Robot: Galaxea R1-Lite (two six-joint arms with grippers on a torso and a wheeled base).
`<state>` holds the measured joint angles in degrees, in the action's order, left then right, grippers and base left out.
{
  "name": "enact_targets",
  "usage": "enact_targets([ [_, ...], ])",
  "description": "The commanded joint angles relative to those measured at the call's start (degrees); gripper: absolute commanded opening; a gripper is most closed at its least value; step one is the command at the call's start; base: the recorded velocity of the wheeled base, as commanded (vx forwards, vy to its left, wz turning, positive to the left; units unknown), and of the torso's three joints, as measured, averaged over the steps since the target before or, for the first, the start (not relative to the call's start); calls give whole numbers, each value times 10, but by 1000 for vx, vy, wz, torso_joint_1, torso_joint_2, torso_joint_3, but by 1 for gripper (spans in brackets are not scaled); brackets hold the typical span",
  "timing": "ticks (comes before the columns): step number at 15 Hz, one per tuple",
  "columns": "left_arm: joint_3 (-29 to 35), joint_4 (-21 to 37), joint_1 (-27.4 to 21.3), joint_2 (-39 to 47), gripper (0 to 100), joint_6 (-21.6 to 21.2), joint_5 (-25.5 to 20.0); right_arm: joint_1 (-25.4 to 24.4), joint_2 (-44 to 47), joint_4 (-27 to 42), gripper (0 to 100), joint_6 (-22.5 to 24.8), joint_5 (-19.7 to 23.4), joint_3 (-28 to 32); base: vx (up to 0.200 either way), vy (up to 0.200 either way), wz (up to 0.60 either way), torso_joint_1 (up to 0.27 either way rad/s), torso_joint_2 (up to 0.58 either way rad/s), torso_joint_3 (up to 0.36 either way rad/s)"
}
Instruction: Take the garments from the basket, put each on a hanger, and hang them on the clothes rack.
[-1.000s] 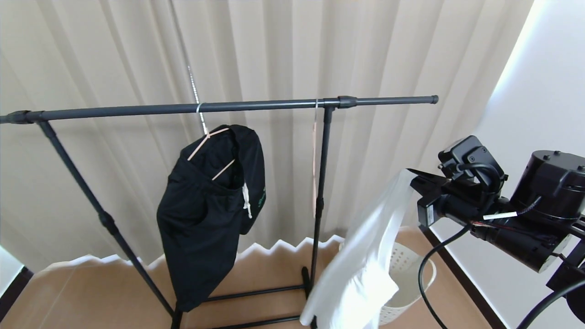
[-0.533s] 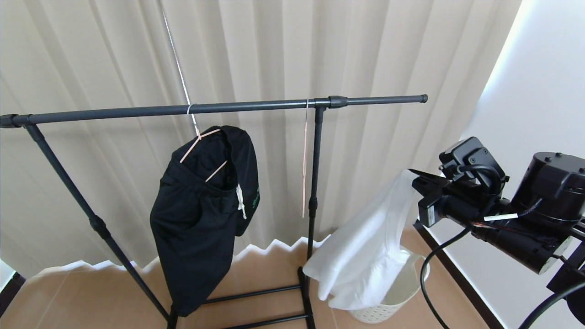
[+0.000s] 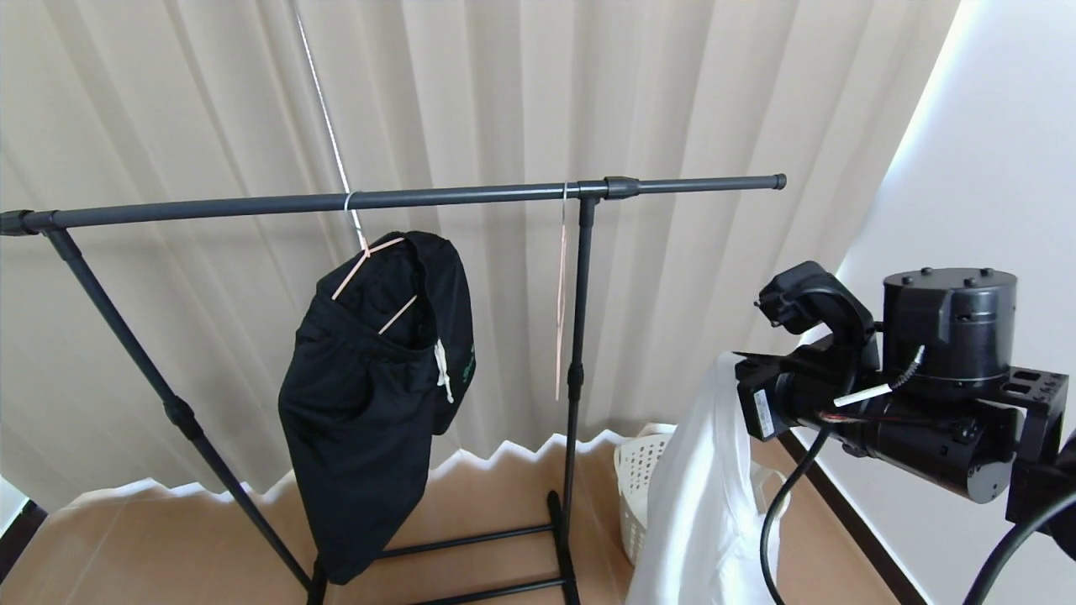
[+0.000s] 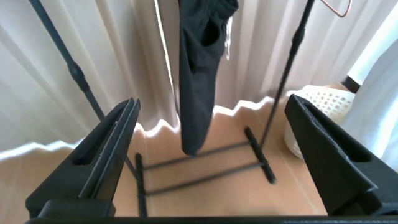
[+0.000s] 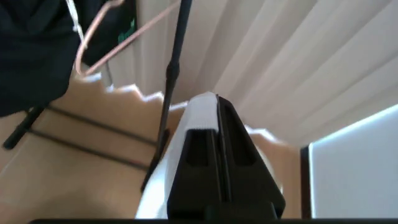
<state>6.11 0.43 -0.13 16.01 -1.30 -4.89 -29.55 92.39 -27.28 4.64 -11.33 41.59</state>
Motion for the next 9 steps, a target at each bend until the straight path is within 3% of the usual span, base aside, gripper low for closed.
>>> enact_targets([
  [1, 170, -18, -75, 364, 100, 103, -14, -3, -20, 148, 0, -97, 8, 117, 0, 0, 0, 0, 0, 0],
  [2, 188, -24, -116, 411, 100, 127, -9, -3, -18, 166, 0, -111, 14, 129, 0, 0, 0, 0, 0, 0],
  [3, 219, -51, -201, 493, 100, 169, 14, -3, -12, 166, 0, -117, 24, 132, 0, 0, 0, 0, 0, 0],
  [4, 235, -72, -236, 539, 100, 178, 36, -4, -5, 166, 0, -118, 24, 136, 0, 0, 0, 0, 0, 0],
  [6, 291, -142, -294, 664, 100, 177, 86, -23, 22, 167, 0, -119, 19, 154, 0, 0, 0, 0, 0, 0],
  [7, 291, -142, -294, 664, 100, 177, 86, -23, 22, 167, 0, -119, 19, 154, 0, 0, 0, 0, 0, 0],
  [9, 360, -161, -338, 779, 100, 176, 87, -51, 59, 161, 0, -150, 15, 169, 0, 0, 0, 0, 0, 0],
])
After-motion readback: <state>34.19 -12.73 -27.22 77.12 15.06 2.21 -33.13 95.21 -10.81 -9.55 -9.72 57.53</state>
